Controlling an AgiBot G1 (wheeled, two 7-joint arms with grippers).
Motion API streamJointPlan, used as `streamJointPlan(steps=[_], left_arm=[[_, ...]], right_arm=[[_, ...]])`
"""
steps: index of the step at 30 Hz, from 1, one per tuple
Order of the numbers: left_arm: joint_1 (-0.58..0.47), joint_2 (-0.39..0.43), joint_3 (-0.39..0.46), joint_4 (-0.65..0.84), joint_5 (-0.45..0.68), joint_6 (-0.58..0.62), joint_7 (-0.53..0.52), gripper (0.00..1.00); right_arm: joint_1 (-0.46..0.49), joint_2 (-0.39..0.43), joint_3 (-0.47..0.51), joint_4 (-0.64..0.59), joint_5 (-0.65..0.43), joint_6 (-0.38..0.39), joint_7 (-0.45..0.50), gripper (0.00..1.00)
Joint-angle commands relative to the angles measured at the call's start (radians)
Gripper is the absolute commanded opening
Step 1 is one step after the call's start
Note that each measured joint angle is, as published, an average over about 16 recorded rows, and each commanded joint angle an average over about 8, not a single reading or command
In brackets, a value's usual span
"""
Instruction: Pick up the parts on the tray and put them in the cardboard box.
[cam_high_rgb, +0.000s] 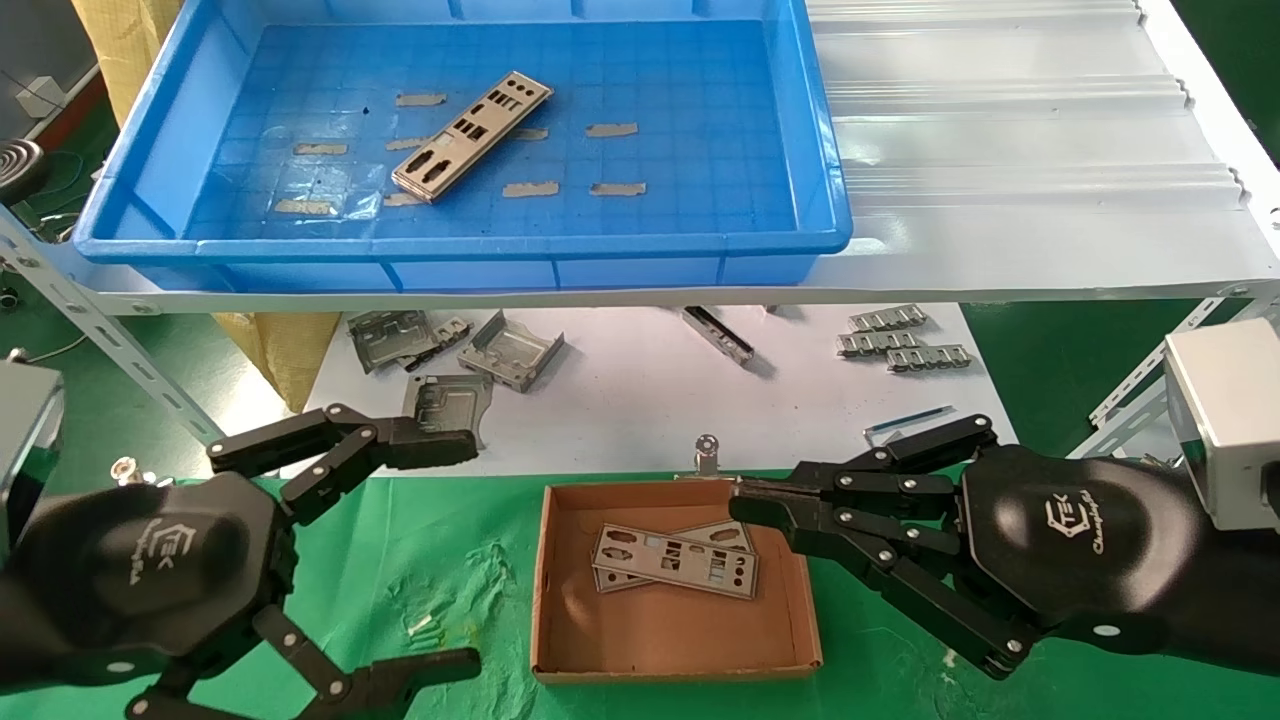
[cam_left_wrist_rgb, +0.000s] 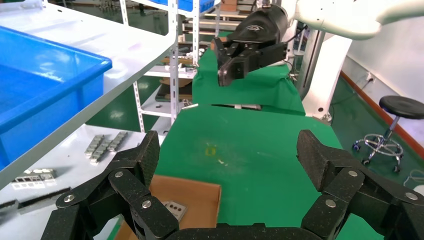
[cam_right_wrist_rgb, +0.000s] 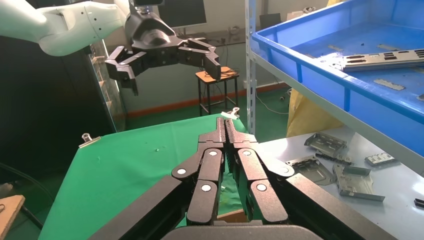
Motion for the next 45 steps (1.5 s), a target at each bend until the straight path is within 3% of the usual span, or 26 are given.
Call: streamJointPlan(steps=[1, 8, 18, 25, 31, 32, 40, 42, 44, 45], left_arm=[[0.002, 0.001, -0.005, -0.001, -0.006, -0.01, -0.001, 1.0], [-0.225, 0.105, 0.055, 0.11, 0.126, -0.061, -0.03, 1.0], [-0.624, 0.345, 0.21, 0.599, 0.416, -0.101, 0.014, 1.0], [-0.773, 0.453, 0.257, 0.898, 0.524, -0.207, 0.082, 1.0], [-0.835, 0.52, 0.276, 1.057, 0.572, -0.338, 0.104, 1.0], [-0.842, 0.53, 0.279, 1.076, 0.578, -0.354, 0.105, 1.0], [-0.881, 0.582, 0.301, 1.178, 0.613, -0.413, 0.109, 1.0], [-0.885, 0.589, 0.304, 1.194, 0.618, -0.424, 0.113, 0.97], [-0.887, 0.597, 0.307, 1.208, 0.623, -0.437, 0.117, 0.82], [-0.887, 0.6, 0.308, 1.214, 0.625, -0.443, 0.118, 0.69]], right_arm=[[0.0, 0.0, 0.0, 0.0, 0.0, 0.0, 0.0, 0.0], [0.0, 0.0, 0.0, 0.0, 0.0, 0.0, 0.0, 0.0], [0.0, 0.0, 0.0, 0.0, 0.0, 0.0, 0.0, 0.0], [0.0, 0.0, 0.0, 0.0, 0.0, 0.0, 0.0, 0.0], [0.0, 0.0, 0.0, 0.0, 0.0, 0.0, 0.0, 0.0], [0.0, 0.0, 0.0, 0.0, 0.0, 0.0, 0.0, 0.03], [0.0, 0.0, 0.0, 0.0, 0.0, 0.0, 0.0, 0.99], [0.0, 0.0, 0.0, 0.0, 0.0, 0.0, 0.0, 1.0], [0.0, 0.0, 0.0, 0.0, 0.0, 0.0, 0.0, 1.0], [0.0, 0.0, 0.0, 0.0, 0.0, 0.0, 0.0, 1.0]])
